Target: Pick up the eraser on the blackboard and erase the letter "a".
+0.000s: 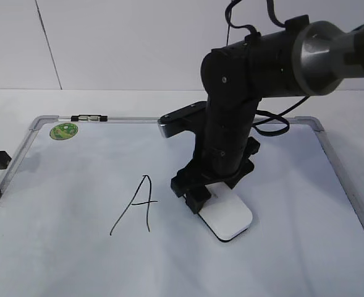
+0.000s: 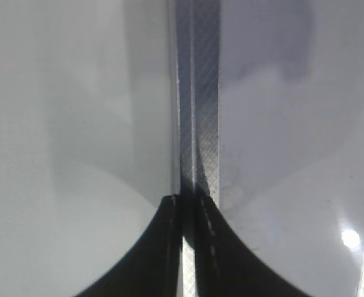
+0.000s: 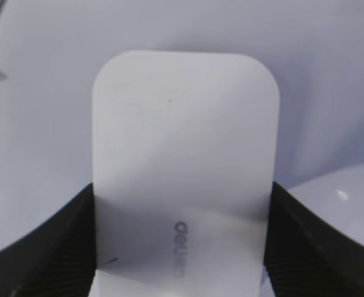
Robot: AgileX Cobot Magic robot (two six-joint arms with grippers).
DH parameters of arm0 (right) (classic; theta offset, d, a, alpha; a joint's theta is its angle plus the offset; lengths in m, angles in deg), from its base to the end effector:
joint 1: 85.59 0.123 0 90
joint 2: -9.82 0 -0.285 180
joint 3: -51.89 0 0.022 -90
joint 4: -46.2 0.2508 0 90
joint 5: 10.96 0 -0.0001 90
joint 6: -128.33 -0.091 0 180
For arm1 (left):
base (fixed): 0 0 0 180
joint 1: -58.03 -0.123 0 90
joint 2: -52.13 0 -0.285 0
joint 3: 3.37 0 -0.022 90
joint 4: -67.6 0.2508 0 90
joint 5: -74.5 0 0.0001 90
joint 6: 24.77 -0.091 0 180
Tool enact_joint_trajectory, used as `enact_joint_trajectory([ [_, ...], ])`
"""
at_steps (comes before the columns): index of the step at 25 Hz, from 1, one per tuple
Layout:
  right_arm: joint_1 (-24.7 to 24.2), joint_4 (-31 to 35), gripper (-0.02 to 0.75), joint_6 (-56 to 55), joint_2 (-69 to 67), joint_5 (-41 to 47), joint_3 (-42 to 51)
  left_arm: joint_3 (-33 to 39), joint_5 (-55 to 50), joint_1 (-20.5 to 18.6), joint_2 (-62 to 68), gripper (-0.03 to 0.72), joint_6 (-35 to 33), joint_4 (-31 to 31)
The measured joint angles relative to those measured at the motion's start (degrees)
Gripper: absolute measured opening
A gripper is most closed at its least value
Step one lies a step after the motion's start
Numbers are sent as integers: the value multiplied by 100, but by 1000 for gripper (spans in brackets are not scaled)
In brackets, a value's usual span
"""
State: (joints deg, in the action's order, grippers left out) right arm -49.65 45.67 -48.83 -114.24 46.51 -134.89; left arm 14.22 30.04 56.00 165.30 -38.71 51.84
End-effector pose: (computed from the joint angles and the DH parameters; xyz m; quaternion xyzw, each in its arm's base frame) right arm 0.3249 0.2347 0.1731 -0.3338 0.9415 0.0092 0.0450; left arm 0.3259 -0.0058 0.1491 0.0094 0.9941 -0.0933 0.0548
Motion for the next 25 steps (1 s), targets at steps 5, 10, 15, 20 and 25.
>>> enact_joint_trajectory([
  [5, 275, 99, 556, 96, 195, -199, 344, 0, 0, 0, 0, 17, 0, 0],
  [10, 363, 384, 556, 160, 469, -246, 733, 0, 0, 0, 0, 17, 0, 0],
  [15, 388, 364, 556, 96, 542, -236, 826, 0, 0, 0, 0, 17, 0, 0],
  [20, 241, -248, 556, -506, 551, -372, 862, 0, 0, 0, 0, 17, 0, -11],
  [25, -329, -339, 556, -632, 551, -449, 862, 0, 0, 0, 0, 17, 0, -11],
])
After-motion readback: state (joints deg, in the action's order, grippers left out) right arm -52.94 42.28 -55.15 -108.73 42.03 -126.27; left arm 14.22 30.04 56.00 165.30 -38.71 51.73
